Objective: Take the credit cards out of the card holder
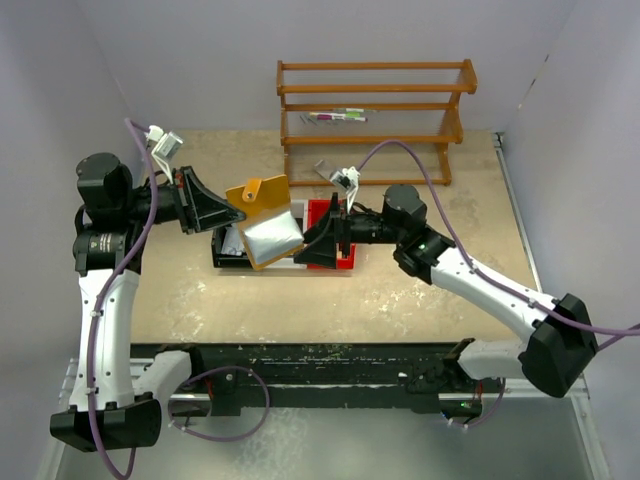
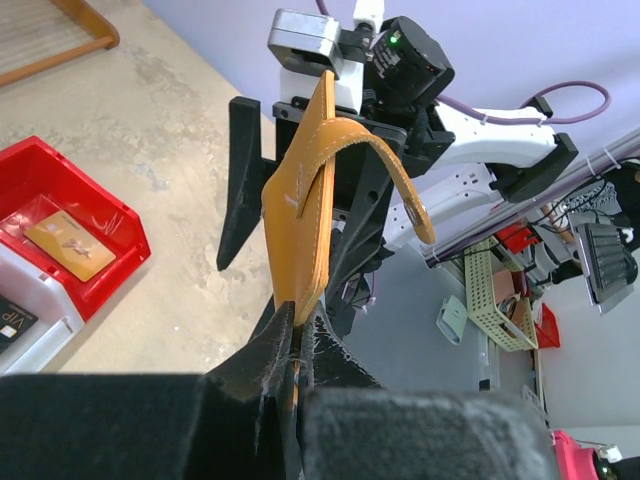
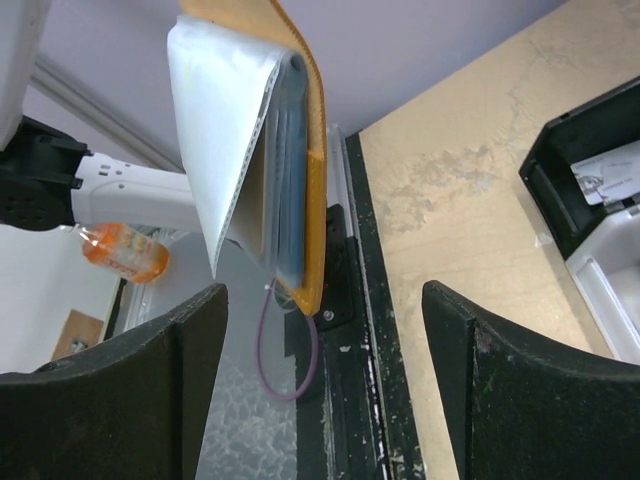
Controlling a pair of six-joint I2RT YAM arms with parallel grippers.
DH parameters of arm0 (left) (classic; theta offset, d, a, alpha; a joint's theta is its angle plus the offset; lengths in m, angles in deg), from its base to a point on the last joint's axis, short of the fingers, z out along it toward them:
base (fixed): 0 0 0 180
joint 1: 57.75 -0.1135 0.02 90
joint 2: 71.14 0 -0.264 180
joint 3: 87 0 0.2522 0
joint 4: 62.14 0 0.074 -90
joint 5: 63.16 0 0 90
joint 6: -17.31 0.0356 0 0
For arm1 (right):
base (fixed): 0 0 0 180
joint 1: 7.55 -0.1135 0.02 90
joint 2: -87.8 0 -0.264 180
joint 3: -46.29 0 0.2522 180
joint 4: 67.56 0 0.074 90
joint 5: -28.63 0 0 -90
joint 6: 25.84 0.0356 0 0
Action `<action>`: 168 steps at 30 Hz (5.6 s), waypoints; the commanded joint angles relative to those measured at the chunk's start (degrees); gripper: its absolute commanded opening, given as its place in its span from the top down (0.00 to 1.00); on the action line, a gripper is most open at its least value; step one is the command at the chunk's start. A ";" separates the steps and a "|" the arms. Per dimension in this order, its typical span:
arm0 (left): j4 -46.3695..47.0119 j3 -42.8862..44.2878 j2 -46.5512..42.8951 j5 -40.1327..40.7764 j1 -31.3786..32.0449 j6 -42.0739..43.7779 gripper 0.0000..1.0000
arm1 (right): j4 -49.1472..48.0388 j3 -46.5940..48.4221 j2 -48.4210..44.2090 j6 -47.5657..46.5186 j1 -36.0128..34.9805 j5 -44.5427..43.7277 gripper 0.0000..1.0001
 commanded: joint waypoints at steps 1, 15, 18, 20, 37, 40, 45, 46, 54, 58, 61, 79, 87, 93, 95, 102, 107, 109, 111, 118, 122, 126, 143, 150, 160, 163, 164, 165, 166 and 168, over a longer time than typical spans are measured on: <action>3.18 2.59 -0.87 -2.33 0.14 -2.35 1.00 | -10.43 1.19 1.87 4.43 0.04 4.69 0.20; 2.16 2.66 -1.27 -2.69 0.14 -1.79 1.00 | -11.24 5.63 5.01 6.79 0.04 0.44 0.21; 3.06 2.63 -1.44 -3.13 0.14 -3.04 1.00 | -10.51 6.88 5.65 6.14 0.04 -1.25 0.21; 3.39 2.70 -1.66 -3.25 0.14 -3.55 1.00 | -11.00 7.83 5.99 6.02 0.04 -1.81 0.21; 3.77 0.88 -2.15 -5.28 0.14 -4.52 1.00 | -30.65 14.36 12.26 19.22 -2.08 -0.78 0.27; 3.48 0.51 -2.33 -5.43 0.16 -3.99 1.00 | -35.69 13.91 12.99 23.45 -2.29 0.18 0.35; 0.14 0.32 -2.00 -5.64 0.14 -0.34 1.00 | -39.29 13.47 12.51 26.90 -2.30 0.33 0.60; -0.74 0.39 -1.90 -5.68 0.14 0.54 1.00 | -39.18 13.57 12.42 26.98 -2.32 0.30 0.67; -18.44 3.53 -0.12 -2.92 0.14 20.46 0.72 | -34.88 13.07 11.44 27.53 -2.32 0.23 1.00; -28.89 7.14 1.29 0.00 0.14 34.08 0.46 | -32.10 11.86 9.58 26.02 -2.25 0.87 1.00; -34.16 8.91 1.45 0.98 0.14 40.47 0.37 | -27.62 11.77 7.87 22.79 -2.25 0.26 1.00; -23.14 0.69 -4.77 -1.32 0.14 32.14 0.51 | -15.80 17.79 11.24 12.45 -8.66 -4.61 1.00; -22.92 1.91 -4.19 -0.68 0.14 29.94 0.92 | -16.59 16.45 11.05 13.69 -9.02 -3.43 0.94; -21.03 2.14 -3.71 -3.33 0.14 26.00 1.00 | -17.34 13.38 9.68 14.91 -8.42 -0.26 0.60; -20.24 2.05 -3.28 -4.65 0.14 24.35 1.00 | -17.38 12.81 9.41 14.26 -8.31 1.33 0.54; -19.82 2.25 -1.57 -8.50 0.14 21.73 1.00 | -12.69 17.76 12.23 9.74 -8.29 5.96 0.49; -21.06 2.98 -1.27 -9.67 0.14 21.33 1.00 | -1.37 24.32 14.05 1.19 -8.00 5.29 0.55; -21.26 2.99 -1.51 -9.65 0.14 21.34 1.00 | 1.92 26.72 14.68 -1.01 -7.64 3.77 0.59; -21.58 2.97 -1.62 -9.78 0.14 21.57 1.00 | 5.41 29.19 15.46 -3.54 -7.61 1.91 0.65; -25.26 3.63 -1.54 -9.75 0.16 25.02 0.89 | 8.53 34.27 17.85 -5.37 -7.57 1.73 1.00; -27.01 3.78 -1.84 -9.10 0.20 27.46 0.42 | 4.98 32.71 16.87 -2.33 -7.46 -1.18 1.00; -27.60 2.88 -2.45 -6.63 0.14 28.58 0.36 | -3.07 29.51 15.00 5.18 -7.09 -6.62 1.00; -10.17 -6.79 -7.21 -1.21 0.14 10.13 0.23 | -37.10 13.13 10.94 24.67 -10.67 -37.01 1.00; 2.62 -8.04 -6.48 -2.19 -0.50 -3.57 0.65 | -38.45 10.15 11.07 24.42 -11.82 -40.03 1.00; 8.34 -11.54 -5.75 -4.63 -1.00 -9.74 0.38 | -41.57 5.80 10.37 24.94 -12.18 -41.58 1.00; 8.52 -12.41 -5.92 -3.83 -1.00 -10.25 0.34 | -42.22 5.79 10.59 25.30 -12.24 -41.37 1.00; 8.70 -12.67 -5.95 -3.22 -1.08 -10.44 0.34 | -42.35 5.80 10.69 25.40 -12.27 -41.28 1.00; 9.11 -12.94 -6.03 -2.85 -1.23 -10.85 0.34 | -42.37 5.80 10.72 25.58 -12.25 -41.26 1.00; 9.76 -13.21 -6.00 -2.80 -1.34 -11.45 0.35 | -42.49 5.67 10.72 25.78 -12.27 -41.30 1.00; 10.99 -13.90 -6.05 -2.63 -1.51 -12.55 0.43 | -43.07 5.17 10.65 26.22 -12.20 -41.43 1.00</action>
